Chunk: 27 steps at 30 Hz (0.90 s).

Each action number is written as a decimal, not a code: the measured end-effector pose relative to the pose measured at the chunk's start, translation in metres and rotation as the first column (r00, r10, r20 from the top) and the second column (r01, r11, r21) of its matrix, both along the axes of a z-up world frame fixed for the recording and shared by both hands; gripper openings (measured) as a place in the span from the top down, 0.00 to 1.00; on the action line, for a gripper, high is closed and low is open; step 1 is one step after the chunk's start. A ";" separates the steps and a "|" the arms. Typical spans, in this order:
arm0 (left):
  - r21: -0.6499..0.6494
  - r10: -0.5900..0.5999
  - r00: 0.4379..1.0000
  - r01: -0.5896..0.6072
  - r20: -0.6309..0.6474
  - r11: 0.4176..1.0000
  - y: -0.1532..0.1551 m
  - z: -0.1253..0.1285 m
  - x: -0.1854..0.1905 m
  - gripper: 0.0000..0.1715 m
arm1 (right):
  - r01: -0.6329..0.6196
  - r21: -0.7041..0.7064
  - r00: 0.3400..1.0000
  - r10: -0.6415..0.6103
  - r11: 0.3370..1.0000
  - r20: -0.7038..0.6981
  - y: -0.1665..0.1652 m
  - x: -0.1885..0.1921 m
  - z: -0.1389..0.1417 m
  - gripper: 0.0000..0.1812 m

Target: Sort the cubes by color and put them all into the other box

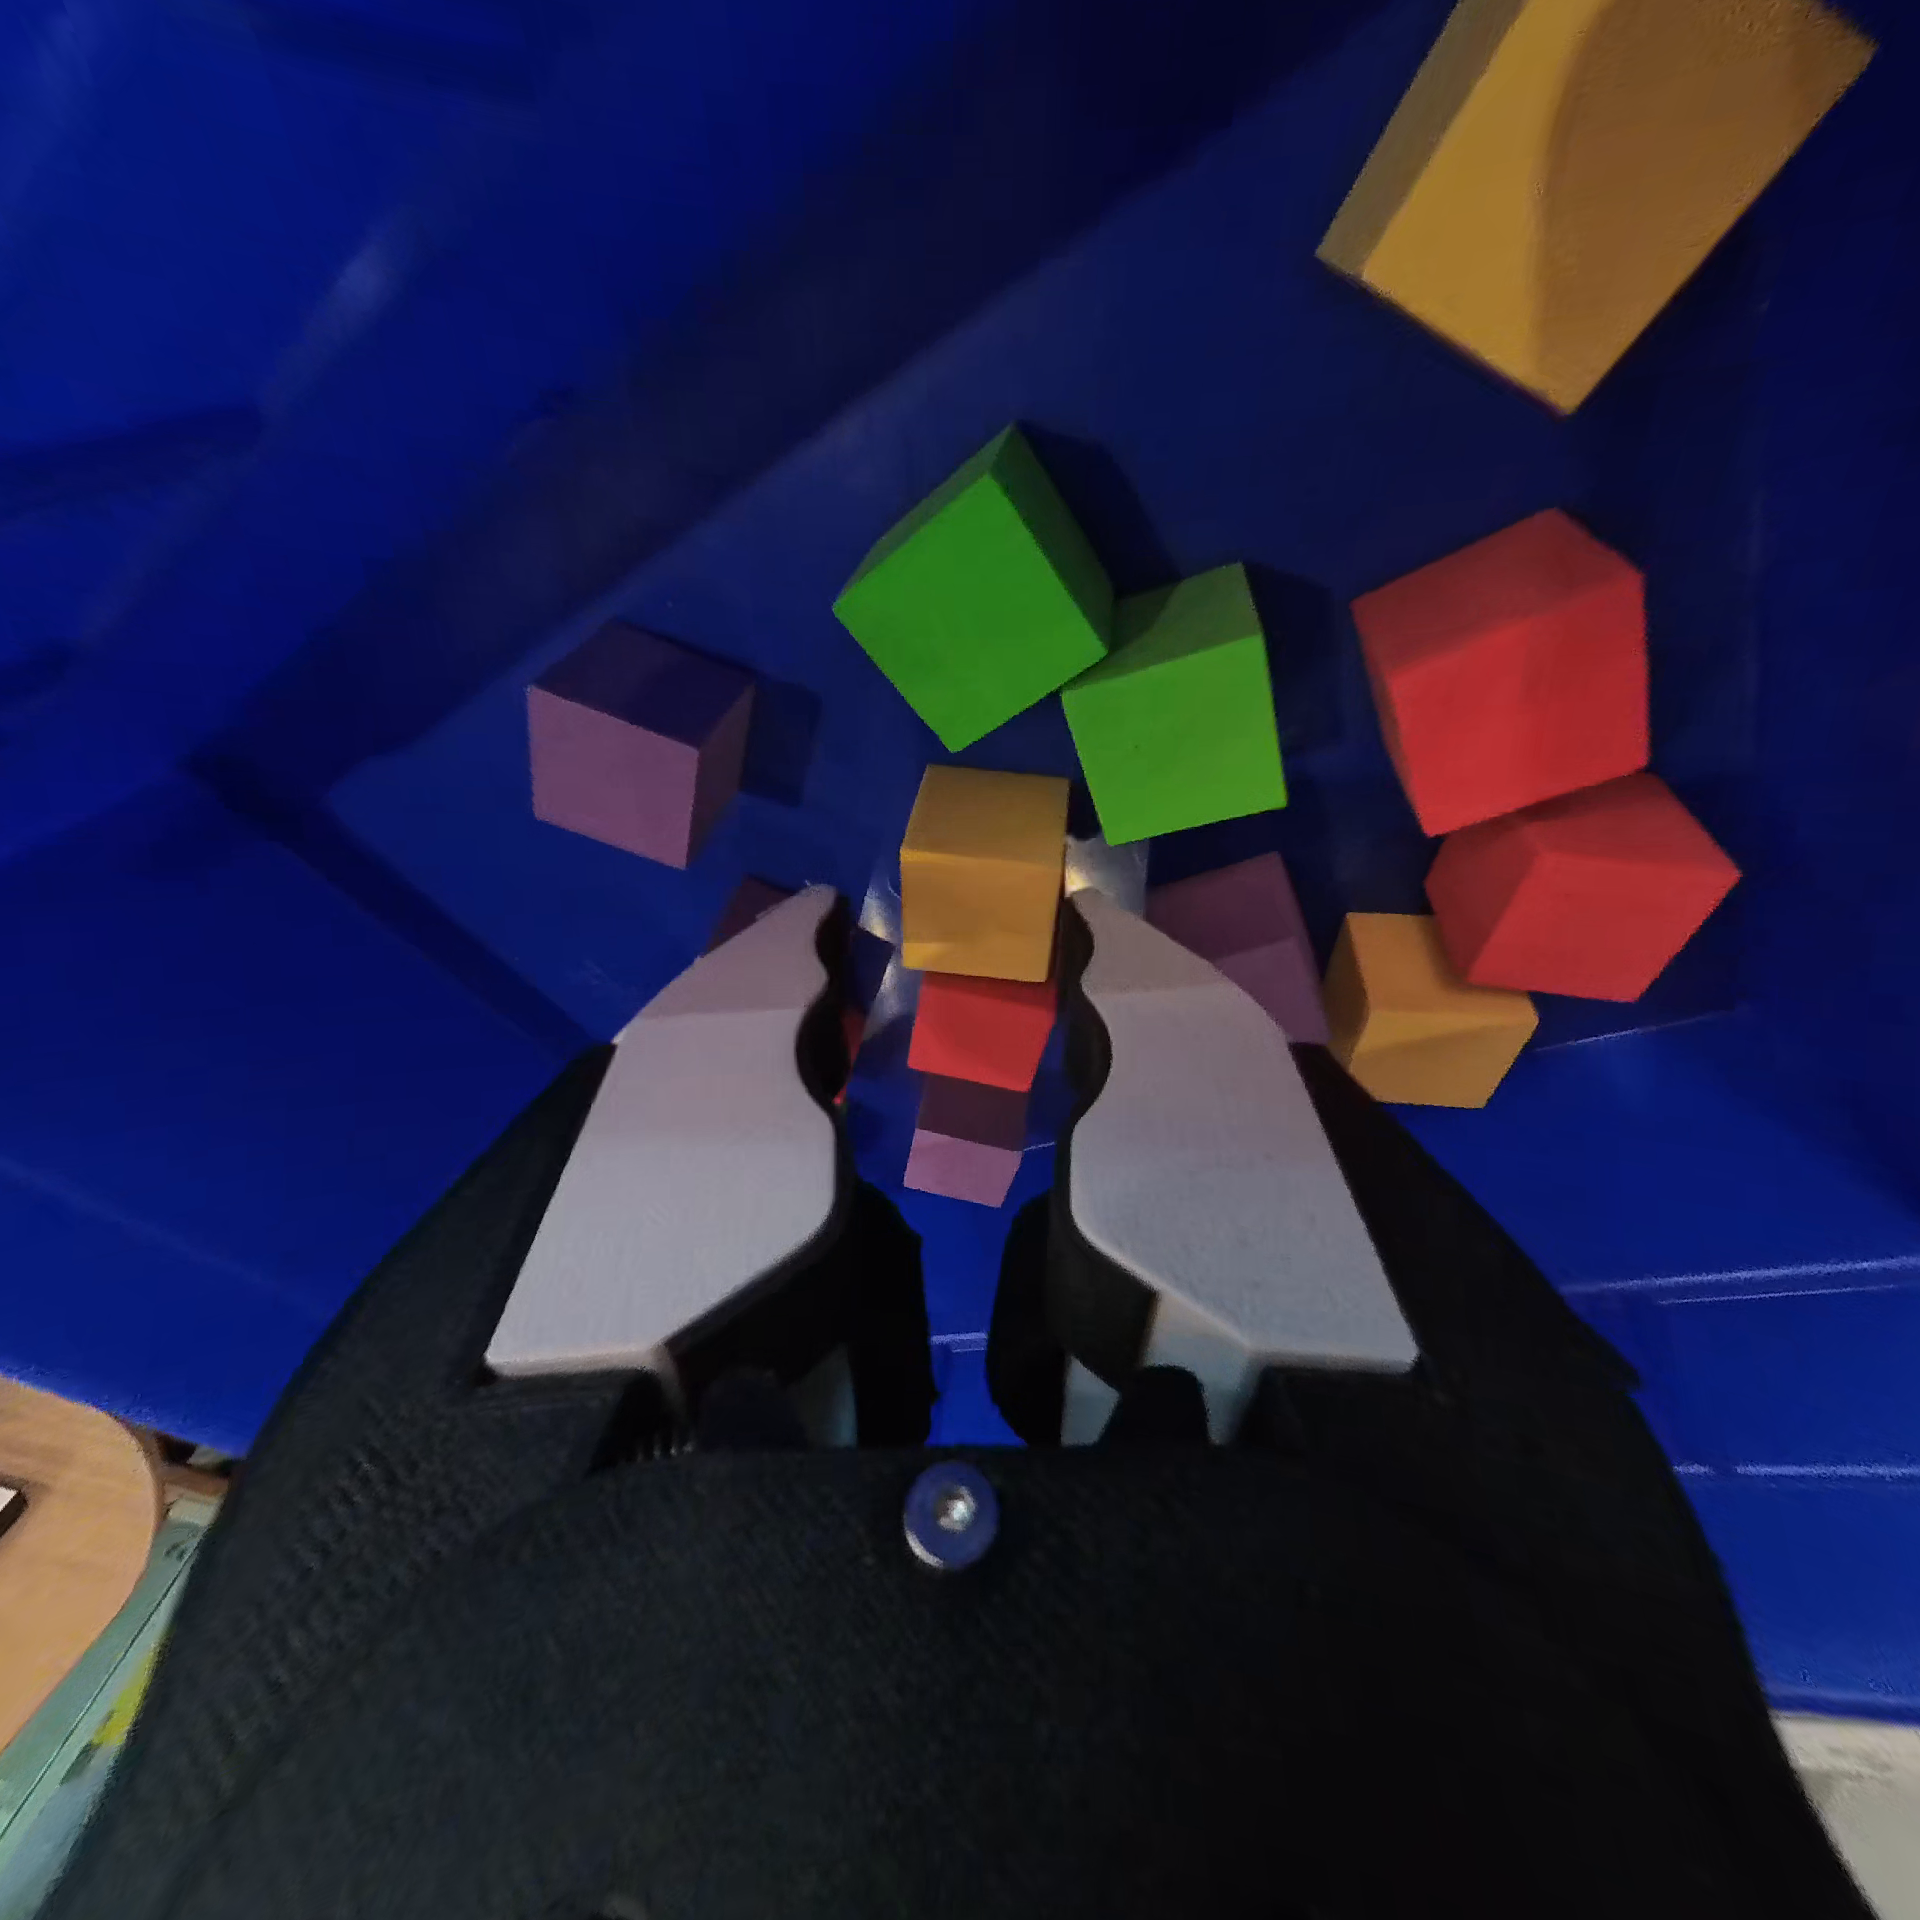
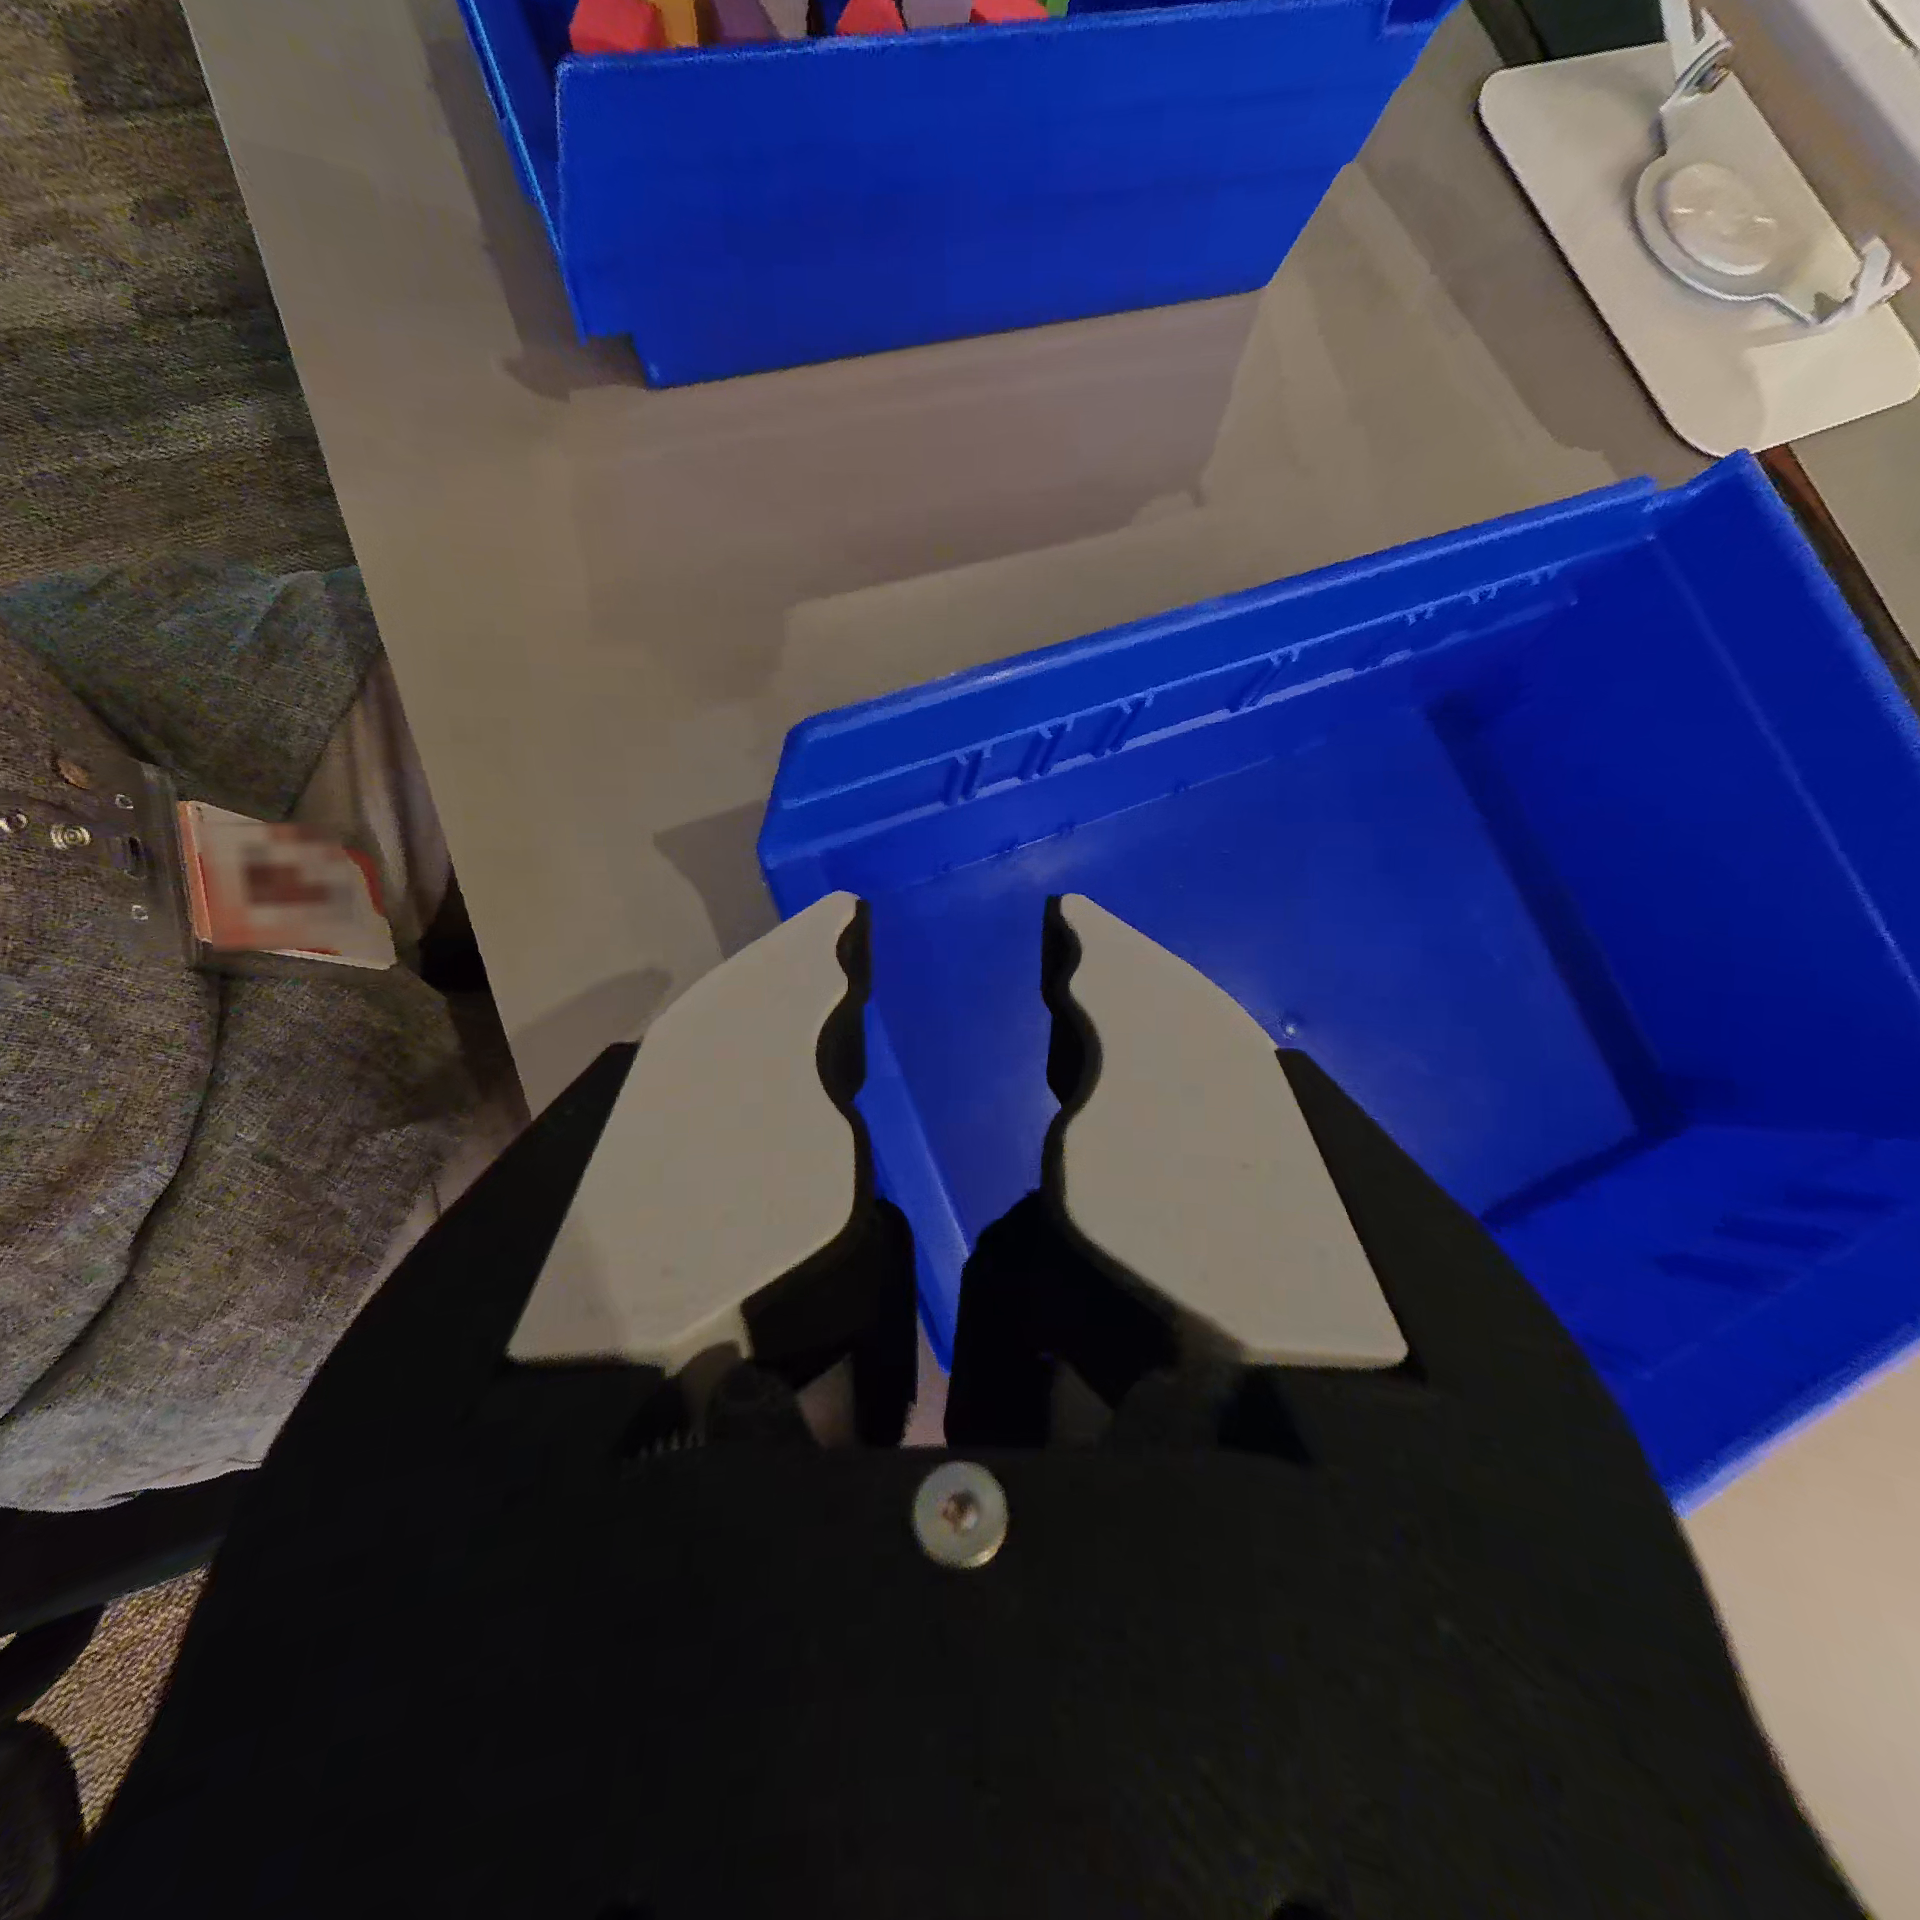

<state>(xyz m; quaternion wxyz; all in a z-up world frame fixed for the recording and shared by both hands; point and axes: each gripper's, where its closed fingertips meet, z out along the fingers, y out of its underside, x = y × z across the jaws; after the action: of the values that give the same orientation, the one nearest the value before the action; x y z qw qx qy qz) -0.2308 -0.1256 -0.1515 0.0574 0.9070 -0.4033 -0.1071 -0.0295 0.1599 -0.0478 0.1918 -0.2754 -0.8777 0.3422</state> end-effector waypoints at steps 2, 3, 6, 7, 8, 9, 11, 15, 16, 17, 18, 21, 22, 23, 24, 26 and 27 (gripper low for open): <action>-0.011 0.008 1.000 -0.008 0.014 1.000 -0.002 -0.004 0.001 0.82 | -0.004 -0.005 1.000 0.004 1.000 -0.006 -0.003 0.000 0.001 0.83; -0.010 0.011 1.000 -0.011 0.018 1.000 -0.002 -0.005 0.002 0.83 | -0.005 -0.009 1.000 0.005 1.000 -0.009 -0.004 0.000 0.001 0.83; 0.047 0.073 0.996 -0.075 0.047 0.996 0.003 -0.003 0.002 0.83 | -0.003 -0.015 1.000 0.003 1.000 -0.015 -0.005 0.001 0.001 0.83; 0.079 0.124 0.991 -0.128 0.058 0.989 0.005 0.001 0.001 0.83 | -0.002 -0.017 1.000 0.001 1.000 -0.015 -0.005 0.001 0.001 0.84; 0.121 0.190 0.979 -0.199 0.080 0.973 0.007 0.006 -0.001 0.83 | -0.001 -0.022 1.000 0.001 1.000 -0.019 -0.005 0.002 0.001 0.84; 0.170 0.263 0.956 -0.283 0.129 0.944 0.011 0.014 -0.002 0.83 | -0.002 -0.030 1.000 0.001 1.000 -0.030 -0.006 0.002 0.002 0.84; 0.257 0.376 0.883 -0.447 0.282 0.857 0.020 0.035 0.004 0.83 | -0.013 -0.045 0.999 0.011 0.999 -0.051 -0.011 0.001 0.003 0.85; 0.268 0.413 0.615 -0.722 0.672 0.638 0.040 0.087 0.036 0.83 | -0.044 -0.066 0.992 0.035 0.997 -0.120 -0.025 -0.006 0.007 0.84; 0.239 0.381 0.523 -0.775 0.762 0.585 0.046 0.102 0.046 0.83 | -0.055 -0.076 0.987 0.043 0.996 -0.157 -0.030 -0.009 0.012 0.83; 0.206 0.332 0.431 -0.817 0.839 0.539 0.052 0.118 0.055 0.84 | -0.072 -0.082 0.979 0.054 0.994 -0.198 -0.037 -0.011 0.017 0.83; 0.172 0.276 0.344 -0.849 0.898 0.500 0.057 0.133 0.064 0.83 | -0.084 -0.082 0.967 0.061 0.993 -0.246 -0.045 -0.015 0.024 0.82; 0.029 0.104 0.080 -0.905 0.991 0.424 0.069 0.172 0.089 0.84 | -0.099 -0.060 0.919 0.069 0.993 -0.387 -0.068 -0.026 0.044 0.72; -0.039 0.058 -0.016 -0.905 0.998 0.424 0.072 0.182 0.099 0.84 | -0.117 -0.056 0.900 0.082 0.992 -0.429 -0.078 -0.027 0.052 0.70; -0.101 0.019 -0.103 -0.893 0.994 0.439 0.075 0.190 0.110 0.84 | -0.139 -0.056 0.879 0.097 0.989 -0.467 -0.089 -0.028 0.059 0.69; -0.146 -0.004 -0.166 -0.877 0.986 0.457 0.078 0.194 0.121 0.84 | -0.165 -0.054 0.860 0.116 0.985 -0.498 -0.101 -0.028 0.066 0.69; -0.200 -0.021 -0.244 -0.839 0.970 0.507 0.085 0.198 0.142 0.84 | -0.209 -0.030 0.828 0.161 0.977 -0.538 -0.123 -0.027 0.076 0.69; -0.221 -0.019 -0.272 -0.818 0.962 0.531 0.088 0.198 0.153 0.84 | -0.227 -0.015 0.813 0.182 0.974 -0.553 -0.133 -0.026 0.081 0.69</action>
<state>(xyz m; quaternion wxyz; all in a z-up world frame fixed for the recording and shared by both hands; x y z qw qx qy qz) -0.0781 -0.0373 0.0469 -0.4824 0.7214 0.1261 0.4806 -0.0559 0.0266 0.0328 0.3857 -0.0774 -0.7960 0.4601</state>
